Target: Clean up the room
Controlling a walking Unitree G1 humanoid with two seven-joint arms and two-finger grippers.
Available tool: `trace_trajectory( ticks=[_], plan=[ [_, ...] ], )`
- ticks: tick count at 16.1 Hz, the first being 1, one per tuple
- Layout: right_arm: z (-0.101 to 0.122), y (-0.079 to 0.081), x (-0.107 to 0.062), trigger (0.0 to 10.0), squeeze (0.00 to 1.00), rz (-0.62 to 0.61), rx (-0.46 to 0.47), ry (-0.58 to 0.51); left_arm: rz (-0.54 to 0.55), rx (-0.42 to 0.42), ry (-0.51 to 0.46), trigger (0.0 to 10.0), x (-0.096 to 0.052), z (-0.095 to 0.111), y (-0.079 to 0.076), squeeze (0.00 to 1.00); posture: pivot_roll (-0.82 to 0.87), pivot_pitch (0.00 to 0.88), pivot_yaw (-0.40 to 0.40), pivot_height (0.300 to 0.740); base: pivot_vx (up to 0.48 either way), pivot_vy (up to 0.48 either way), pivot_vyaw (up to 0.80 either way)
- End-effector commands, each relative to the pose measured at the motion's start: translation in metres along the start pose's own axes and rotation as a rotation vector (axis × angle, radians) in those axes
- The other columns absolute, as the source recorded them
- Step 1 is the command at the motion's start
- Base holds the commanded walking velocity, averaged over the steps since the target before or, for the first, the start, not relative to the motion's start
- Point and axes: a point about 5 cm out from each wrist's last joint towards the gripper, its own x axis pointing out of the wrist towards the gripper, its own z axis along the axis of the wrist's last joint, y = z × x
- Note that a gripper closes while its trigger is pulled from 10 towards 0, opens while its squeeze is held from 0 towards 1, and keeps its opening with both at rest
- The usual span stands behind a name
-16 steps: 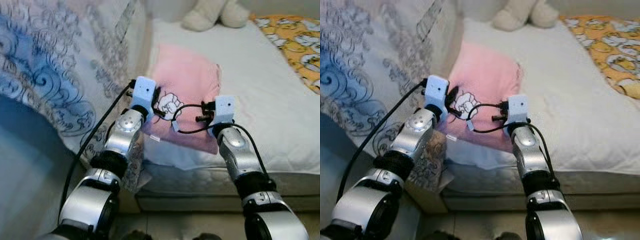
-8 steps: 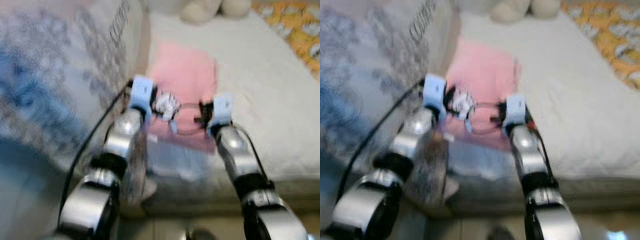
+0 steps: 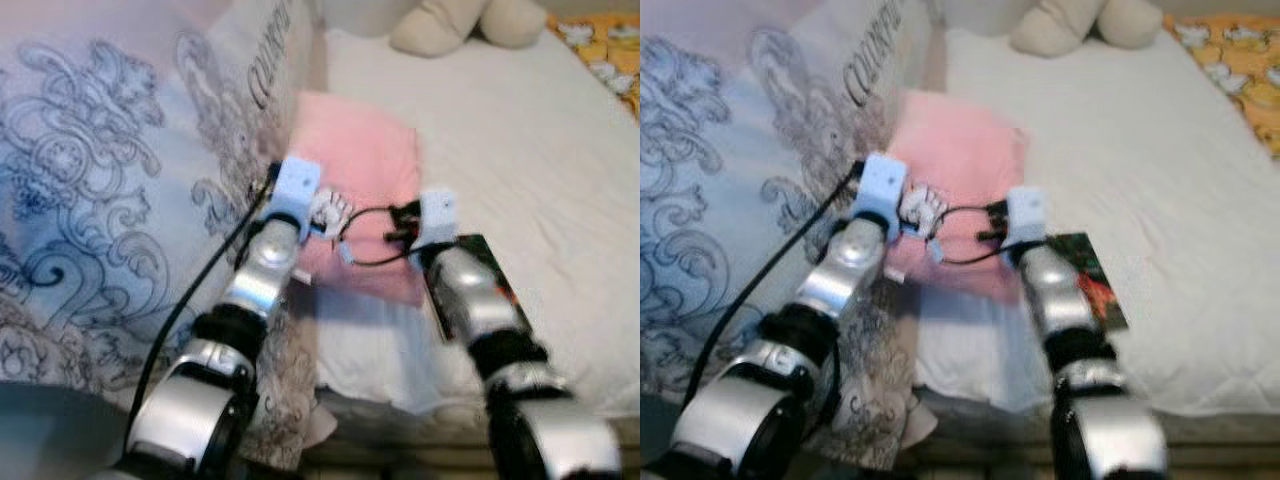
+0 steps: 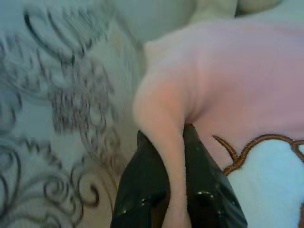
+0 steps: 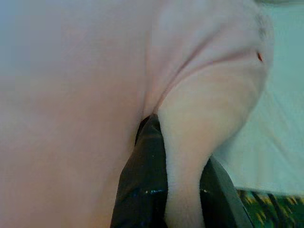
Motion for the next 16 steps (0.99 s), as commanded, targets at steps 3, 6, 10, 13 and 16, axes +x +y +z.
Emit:
trace_trajectory(
  ticks=[3, 6, 10, 13, 16],
  plan=[
    [0.012, 0.010, 0.012, 10.0, 0.00, 0.088, 0.165, -0.006, 0.114, 0.208, -0.154, 10.0, 0.004, 0.031, 0.007, 0.00, -0.14, 0.000, 0.042, 0.740, 0.000, 0.000, 0.00],
    [0.014, 0.017, 0.014, 10.0, 0.00, 0.156, 0.220, -0.021, 0.103, 0.247, -0.274, 10.0, -0.008, 0.058, -0.010, 0.00, -0.10, 0.007, 0.032, 0.740, 0.000, 0.000, 0.00],
    [-0.001, 0.030, 0.016, 10.0, 0.00, 0.183, 0.348, 0.040, 0.121, 0.312, -0.263, 10.0, -0.015, 0.050, -0.006, 0.00, -0.07, 0.053, 0.036, 0.740, 0.000, 0.000, 0.00],
    [-0.037, 0.032, 0.007, 10.0, 0.00, 0.150, 0.486, 0.196, -0.044, 0.209, -0.229, 10.0, -0.028, 0.058, -0.037, 0.00, -0.02, 0.083, 0.044, 0.740, 0.000, 0.000, 0.00],
    [-0.046, 0.022, 0.001, 10.0, 0.00, 0.124, 0.447, 0.256, -0.166, -0.078, -0.062, 10.0, -0.026, 0.055, -0.060, 0.00, -0.02, 0.084, 0.046, 0.740, 0.000, 0.000, 0.00]
  ],
)
